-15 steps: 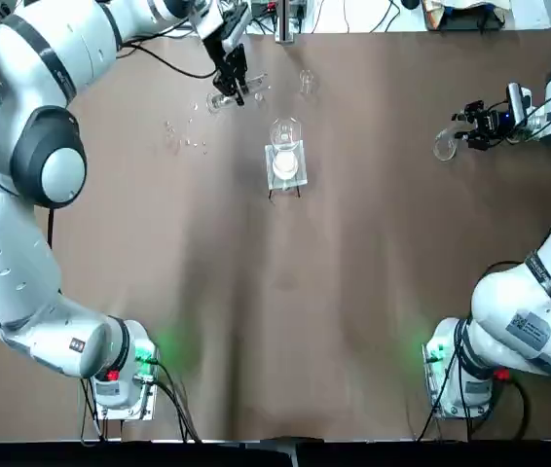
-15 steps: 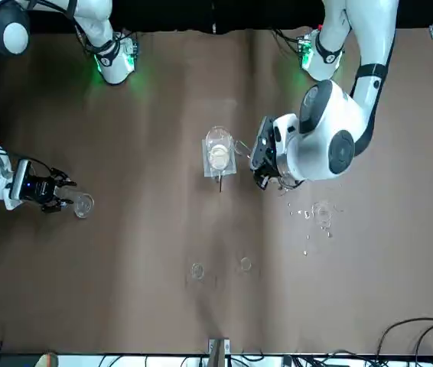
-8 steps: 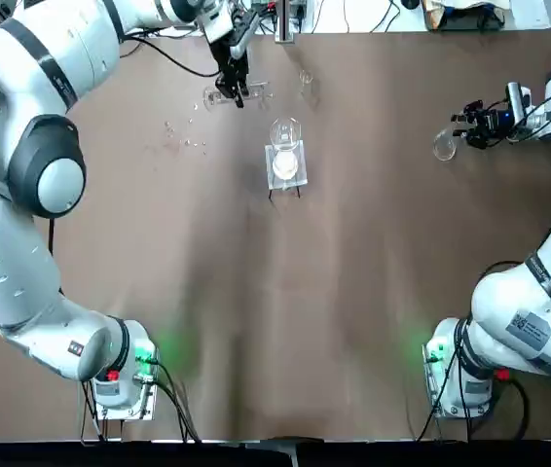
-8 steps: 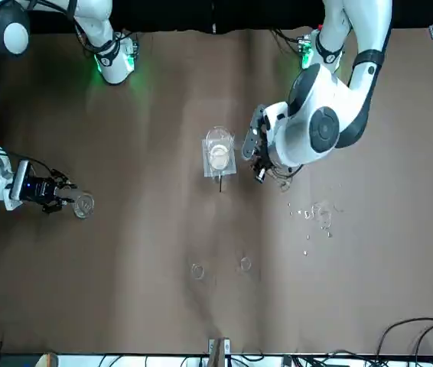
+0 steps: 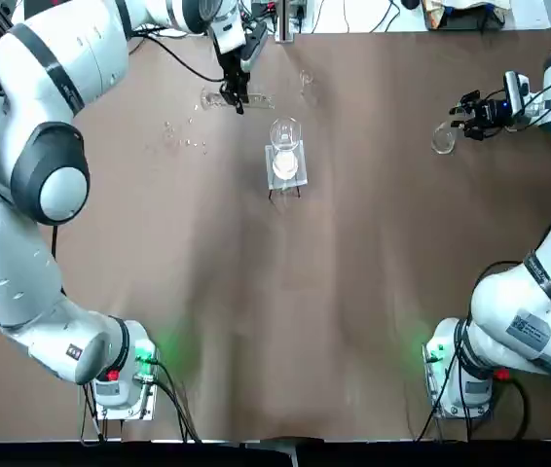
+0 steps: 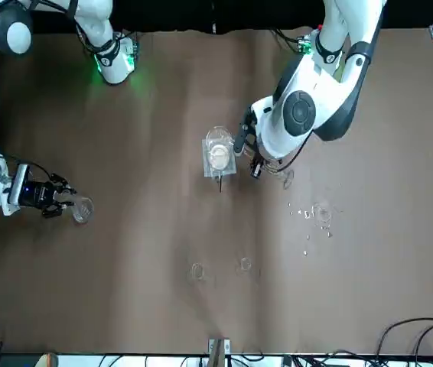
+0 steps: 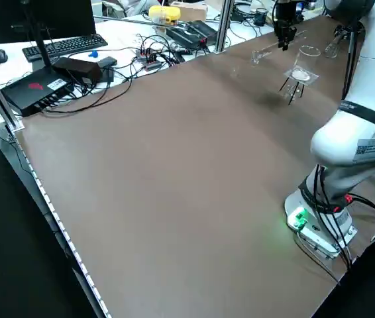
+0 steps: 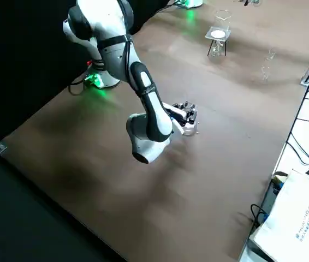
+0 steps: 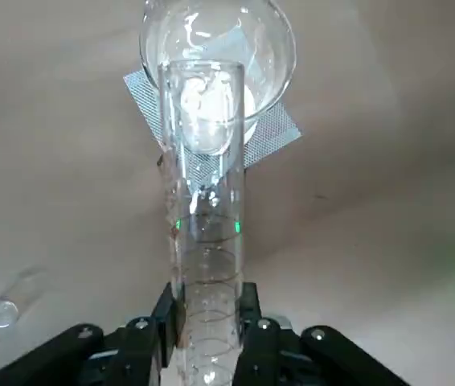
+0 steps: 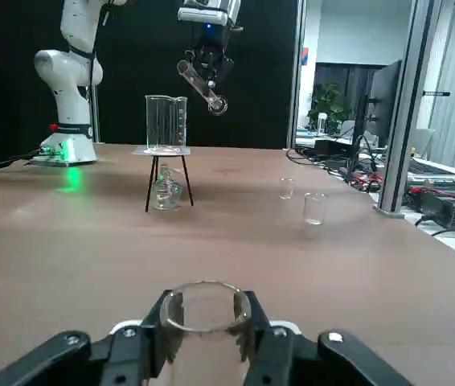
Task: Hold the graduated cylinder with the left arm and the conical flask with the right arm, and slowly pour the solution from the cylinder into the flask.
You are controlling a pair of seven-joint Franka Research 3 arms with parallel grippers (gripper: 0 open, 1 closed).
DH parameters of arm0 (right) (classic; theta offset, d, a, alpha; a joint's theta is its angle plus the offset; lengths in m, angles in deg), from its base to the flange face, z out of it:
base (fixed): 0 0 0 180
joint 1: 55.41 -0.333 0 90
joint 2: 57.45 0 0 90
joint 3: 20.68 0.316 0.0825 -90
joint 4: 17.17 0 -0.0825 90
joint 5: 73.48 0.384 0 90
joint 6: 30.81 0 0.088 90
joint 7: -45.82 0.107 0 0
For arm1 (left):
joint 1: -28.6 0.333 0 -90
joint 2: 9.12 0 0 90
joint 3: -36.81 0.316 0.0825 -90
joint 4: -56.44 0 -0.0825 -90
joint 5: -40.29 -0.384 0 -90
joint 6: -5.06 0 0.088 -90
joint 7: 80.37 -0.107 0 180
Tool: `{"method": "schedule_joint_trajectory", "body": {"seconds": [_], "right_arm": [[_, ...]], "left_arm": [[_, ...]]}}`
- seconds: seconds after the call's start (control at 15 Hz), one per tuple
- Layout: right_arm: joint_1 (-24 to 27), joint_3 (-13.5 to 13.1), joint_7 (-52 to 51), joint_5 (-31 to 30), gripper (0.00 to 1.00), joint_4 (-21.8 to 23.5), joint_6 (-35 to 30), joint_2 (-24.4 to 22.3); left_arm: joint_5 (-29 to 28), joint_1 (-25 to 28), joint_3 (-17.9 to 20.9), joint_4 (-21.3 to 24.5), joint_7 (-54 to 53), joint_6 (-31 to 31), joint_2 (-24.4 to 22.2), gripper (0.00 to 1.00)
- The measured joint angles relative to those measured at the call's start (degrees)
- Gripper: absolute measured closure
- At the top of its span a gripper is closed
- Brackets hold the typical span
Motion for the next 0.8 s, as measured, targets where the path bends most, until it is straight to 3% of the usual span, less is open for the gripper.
{"method": "schedule_joint_trajectory", "body": {"seconds": [0.8], "right_arm": [[1.19, -0.72, 0.29, 0.02, 0.60, 0.14, -0.17, 0.68]], "left_arm": [[-7.65, -4.44, -0.02, 0.46, 7.44, 1.64, 0.00, 0.66]]}}
